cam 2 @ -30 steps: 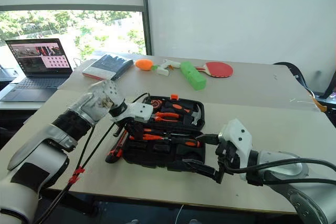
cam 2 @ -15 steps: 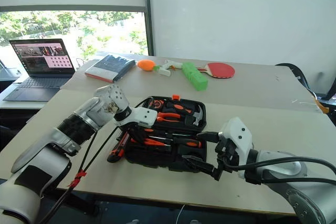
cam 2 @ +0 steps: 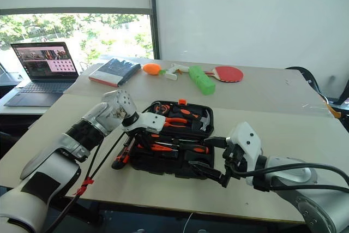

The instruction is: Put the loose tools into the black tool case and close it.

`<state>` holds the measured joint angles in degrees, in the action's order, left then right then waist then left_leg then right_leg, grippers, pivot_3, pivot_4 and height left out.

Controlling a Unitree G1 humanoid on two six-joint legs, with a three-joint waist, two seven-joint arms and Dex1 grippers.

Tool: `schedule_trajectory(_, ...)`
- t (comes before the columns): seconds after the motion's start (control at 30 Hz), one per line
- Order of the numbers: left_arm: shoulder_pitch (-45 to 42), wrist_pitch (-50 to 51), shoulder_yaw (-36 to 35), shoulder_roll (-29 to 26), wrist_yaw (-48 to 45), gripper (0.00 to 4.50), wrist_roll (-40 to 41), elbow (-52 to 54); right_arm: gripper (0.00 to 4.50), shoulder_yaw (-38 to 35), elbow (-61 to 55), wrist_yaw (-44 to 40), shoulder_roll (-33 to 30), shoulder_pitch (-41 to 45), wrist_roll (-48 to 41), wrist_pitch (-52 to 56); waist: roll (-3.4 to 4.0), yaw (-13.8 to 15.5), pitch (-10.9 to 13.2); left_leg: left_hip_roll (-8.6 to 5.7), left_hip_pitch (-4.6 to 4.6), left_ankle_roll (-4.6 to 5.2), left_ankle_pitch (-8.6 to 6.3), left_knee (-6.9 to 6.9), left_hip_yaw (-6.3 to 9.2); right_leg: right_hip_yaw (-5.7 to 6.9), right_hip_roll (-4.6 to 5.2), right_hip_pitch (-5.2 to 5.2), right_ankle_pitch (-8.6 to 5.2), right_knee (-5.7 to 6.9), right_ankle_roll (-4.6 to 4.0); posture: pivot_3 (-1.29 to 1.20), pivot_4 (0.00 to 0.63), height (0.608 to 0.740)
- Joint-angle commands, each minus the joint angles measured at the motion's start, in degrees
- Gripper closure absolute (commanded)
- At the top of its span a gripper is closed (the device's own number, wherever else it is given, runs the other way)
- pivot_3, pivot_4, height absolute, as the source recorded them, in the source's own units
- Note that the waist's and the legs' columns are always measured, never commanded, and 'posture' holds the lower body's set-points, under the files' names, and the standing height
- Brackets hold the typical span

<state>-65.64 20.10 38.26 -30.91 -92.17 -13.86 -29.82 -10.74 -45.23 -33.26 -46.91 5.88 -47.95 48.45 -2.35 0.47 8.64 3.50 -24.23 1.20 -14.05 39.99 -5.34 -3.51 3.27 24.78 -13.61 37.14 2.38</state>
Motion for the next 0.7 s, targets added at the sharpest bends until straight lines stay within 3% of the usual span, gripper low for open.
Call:
schedule_trajectory(0.03, -1.3, 4.5, 1.9, -1.8, -0.3, 2.97, 4.7, 3.3, 0.00, 0.5, -0.1, 0.6, 0.7, 1.3, 0.8, -1.6, 0.00, -0.1, 0.0, 0.00, 0.00, 0.00, 0.00, 0.00, 0.00, 0.00, 0.00, 0.00, 0.00, 0.00, 0.00, 0.00, 0.150, 0.736)
schedule_trajectory(0.17, -5.7, 12.3, 4.5, -6.1, -0.3, 1.43, 15.3, 9.7, 0.00, 1.2, 0.2, 0.1, 1.0, 1.6, 1.4, -2.0, -0.01, -0.2, 0.0, 0.03, -0.17, 0.01, 0.00, -0.02, 0.12, -0.01, -0.01, 0.17, 0.00, 0.00, 0.00, 0.00, 0.150, 0.736)
schedule_trajectory(0.3, -8.6, 12.5, 6.1, -10.1, -0.3, 0.06, 19.2, 11.9, 0.00, 1.6, 1.0, -0.5, 1.3, 1.9, 2.1, -2.3, -0.01, 0.0, 0.0, 0.00, -0.33, 0.01, 0.00, 0.00, 0.23, -0.01, -0.01, 0.29, -0.01, -0.01, 0.02, 0.00, 0.150, 0.736)
schedule_trajectory(0.5, -7.1, 5.8, 3.1, -8.1, 1.5, 0.06, 13.9, 5.6, 0.00, 2.0, 1.6, -0.9, 1.8, 2.2, 2.8, -2.6, -0.01, 0.1, 0.0, -0.03, -0.24, 0.01, 0.00, 0.01, 0.07, -0.01, -0.01, 0.23, -0.01, 0.02, 0.02, 0.00, 0.150, 0.736)
schedule_trajectory(0.53, -6.3, 4.0, 3.0, -7.9, 1.9, 0.59, 13.0, 4.9, 0.00, 2.0, 1.6, -1.0, 1.8, 2.2, 2.8, -2.6, -0.01, 0.1, 0.0, -0.03, -0.25, 0.01, 0.00, 0.03, 0.07, -0.01, -0.01, 0.23, -0.01, 0.01, 0.02, 0.00, 0.150, 0.736)
schedule_trajectory(0.57, -5.5, 2.9, 2.9, -7.6, 2.3, 0.75, 12.4, 4.4, 0.00, 2.0, 1.5, -1.1, 1.7, 2.1, 2.9, -2.7, -0.01, 0.1, 0.0, -0.03, -0.26, 0.01, 0.00, 0.03, 0.07, -0.01, -0.01, 0.23, -0.01, 0.00, 0.02, 0.00, 0.150, 0.736)
schedule_trajectory(0.7, -3.7, 1.4, 1.0, -5.3, 4.1, 2.17, 10.9, 1.6, 0.00, 1.6, 1.6, -1.6, 1.4, 1.9, 2.9, -2.8, -0.02, 0.1, 0.0, -0.03, -0.27, 0.01, 0.00, 0.00, 0.07, -0.02, -0.02, 0.25, -0.01, -0.01, 0.01, 0.00, 0.150, 0.736)
